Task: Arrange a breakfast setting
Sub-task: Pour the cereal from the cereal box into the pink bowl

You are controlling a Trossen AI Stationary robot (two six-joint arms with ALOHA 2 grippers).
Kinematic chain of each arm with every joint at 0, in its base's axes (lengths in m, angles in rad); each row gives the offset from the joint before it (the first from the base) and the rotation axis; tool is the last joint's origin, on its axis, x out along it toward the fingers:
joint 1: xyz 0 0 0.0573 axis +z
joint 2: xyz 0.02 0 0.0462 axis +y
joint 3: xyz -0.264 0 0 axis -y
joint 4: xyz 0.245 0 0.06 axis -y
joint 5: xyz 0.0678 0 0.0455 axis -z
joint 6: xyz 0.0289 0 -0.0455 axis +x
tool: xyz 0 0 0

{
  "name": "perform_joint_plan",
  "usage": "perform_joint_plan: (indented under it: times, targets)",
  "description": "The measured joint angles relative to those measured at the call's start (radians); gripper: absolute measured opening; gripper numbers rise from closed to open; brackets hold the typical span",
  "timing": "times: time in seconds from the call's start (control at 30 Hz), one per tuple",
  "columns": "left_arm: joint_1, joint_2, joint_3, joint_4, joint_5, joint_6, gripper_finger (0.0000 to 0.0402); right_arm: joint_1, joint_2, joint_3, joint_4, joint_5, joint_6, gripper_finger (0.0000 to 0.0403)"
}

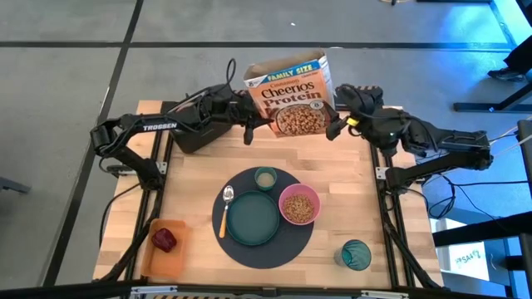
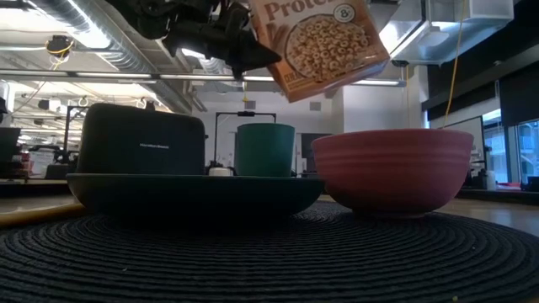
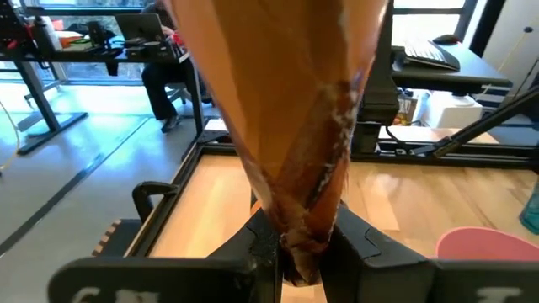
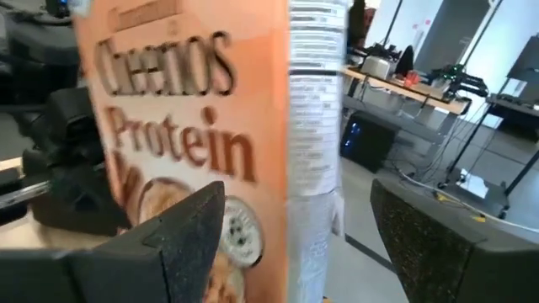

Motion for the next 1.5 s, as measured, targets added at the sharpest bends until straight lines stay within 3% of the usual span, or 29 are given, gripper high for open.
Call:
perform_joint_plan:
  times: [0.37, 0.73, 1.2, 1.37, 1.5]
  targets:
    - [-0.027, 0.000, 0.000, -0.004, -0.034, -0.016, 0.0044, -0.004, 0.048, 0.000, 0.041, -0.103, -0.002, 0.0289]
    - [-0.035, 0.002, -0.002, -0.007, -0.048, -0.083, 0.0044, 0.064, 0.076, 0.001, 0.017, -0.004, -0.002, 0.0289]
    - [-0.041, 0.002, -0.002, -0.006, -0.061, -0.105, 0.0044, 0.071, 0.109, 0.001, 0.046, -0.028, -0.001, 0.0289]
    - [-0.039, 0.001, -0.002, 0.003, -0.059, -0.073, 0.0044, 0.069, 0.101, 0.002, 0.101, -0.139, -0.001, 0.0289]
    - [-0.038, 0.001, -0.002, -0.005, -0.060, -0.053, 0.0044, 0.070, 0.080, 0.000, 0.089, -0.137, -0.002, 0.0289]
